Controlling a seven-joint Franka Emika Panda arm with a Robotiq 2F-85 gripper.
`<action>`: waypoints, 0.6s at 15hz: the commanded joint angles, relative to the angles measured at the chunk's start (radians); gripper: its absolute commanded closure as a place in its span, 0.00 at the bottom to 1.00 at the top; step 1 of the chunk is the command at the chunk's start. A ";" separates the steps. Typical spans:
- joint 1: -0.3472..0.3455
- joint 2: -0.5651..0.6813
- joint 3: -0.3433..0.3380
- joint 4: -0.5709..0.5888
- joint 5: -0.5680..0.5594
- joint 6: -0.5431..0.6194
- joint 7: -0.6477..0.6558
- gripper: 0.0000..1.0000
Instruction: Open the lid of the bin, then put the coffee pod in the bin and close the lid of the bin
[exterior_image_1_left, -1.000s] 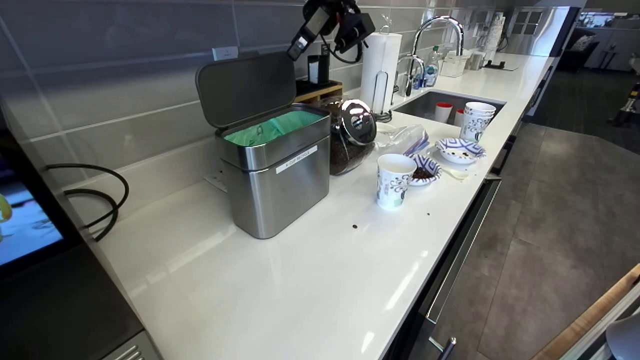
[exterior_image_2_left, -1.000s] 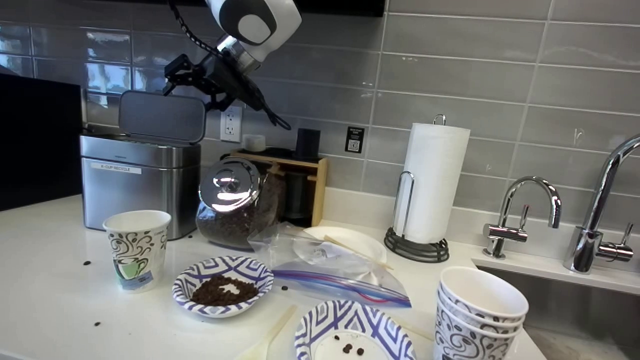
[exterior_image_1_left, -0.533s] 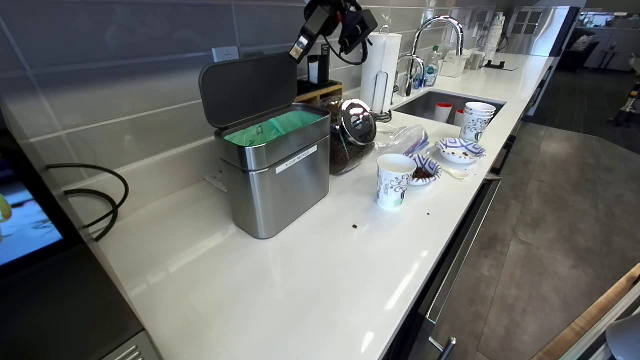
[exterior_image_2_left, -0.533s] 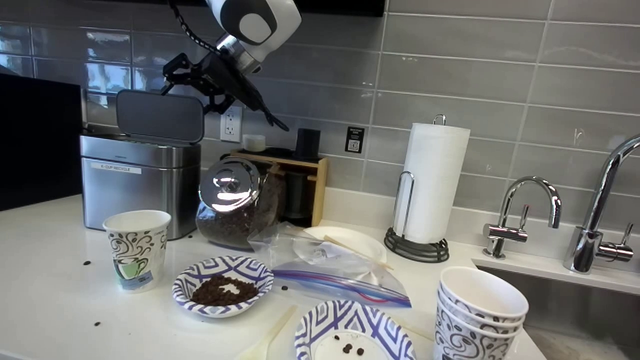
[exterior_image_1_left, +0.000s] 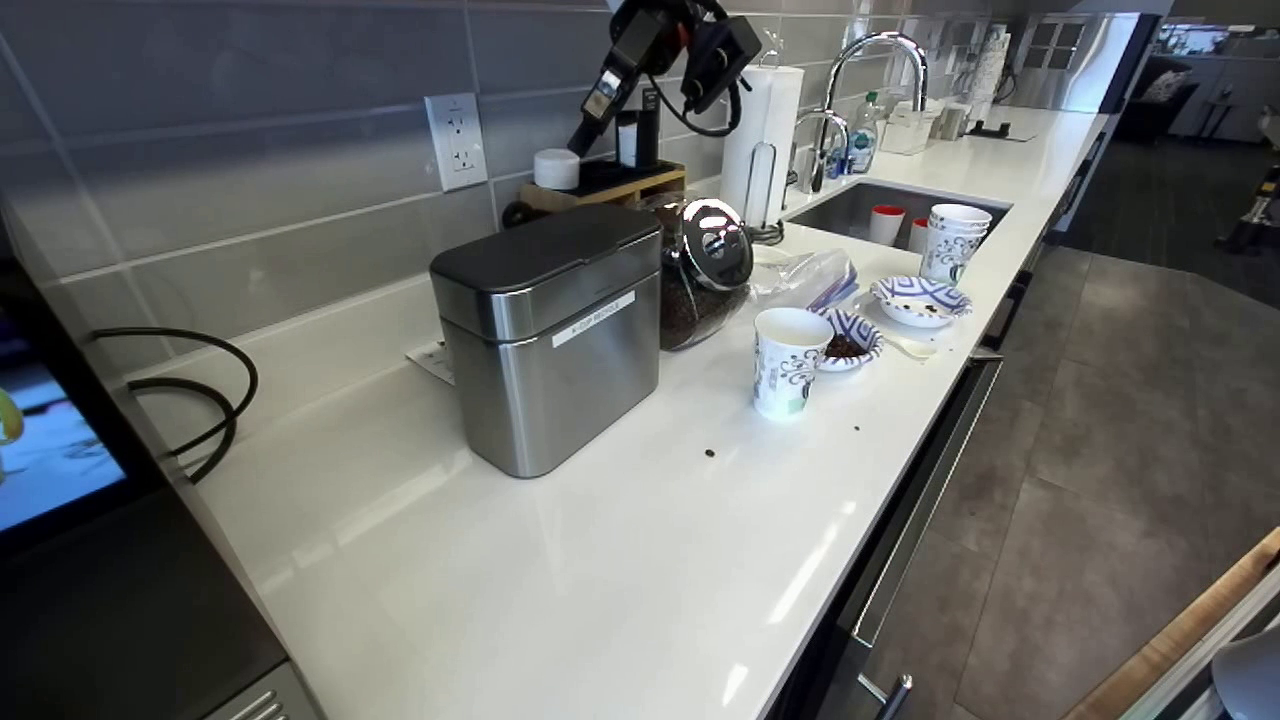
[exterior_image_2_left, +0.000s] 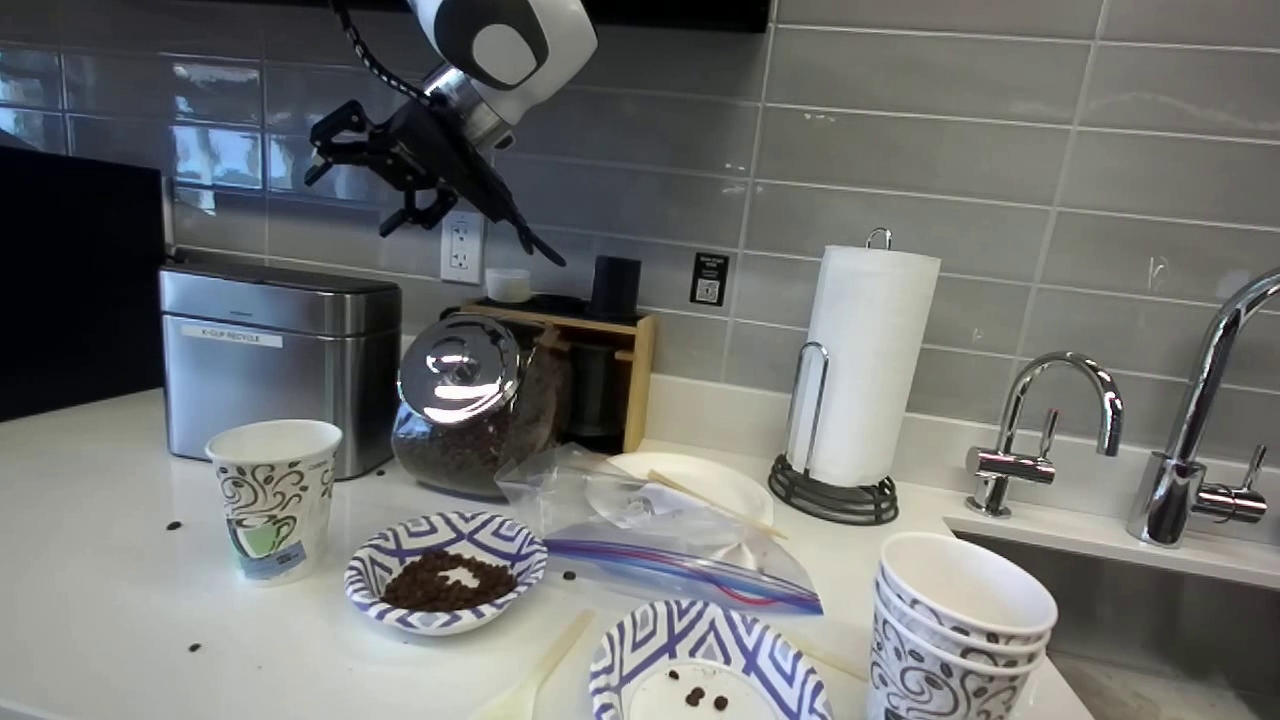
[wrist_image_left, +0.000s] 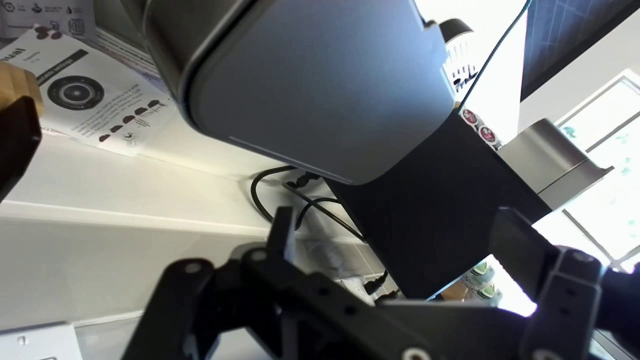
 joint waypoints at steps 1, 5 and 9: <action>-0.014 -0.075 0.009 -0.100 0.030 -0.002 0.011 0.00; -0.005 -0.122 0.001 -0.185 0.037 0.019 0.002 0.00; 0.001 -0.178 -0.001 -0.270 0.040 0.042 -0.020 0.00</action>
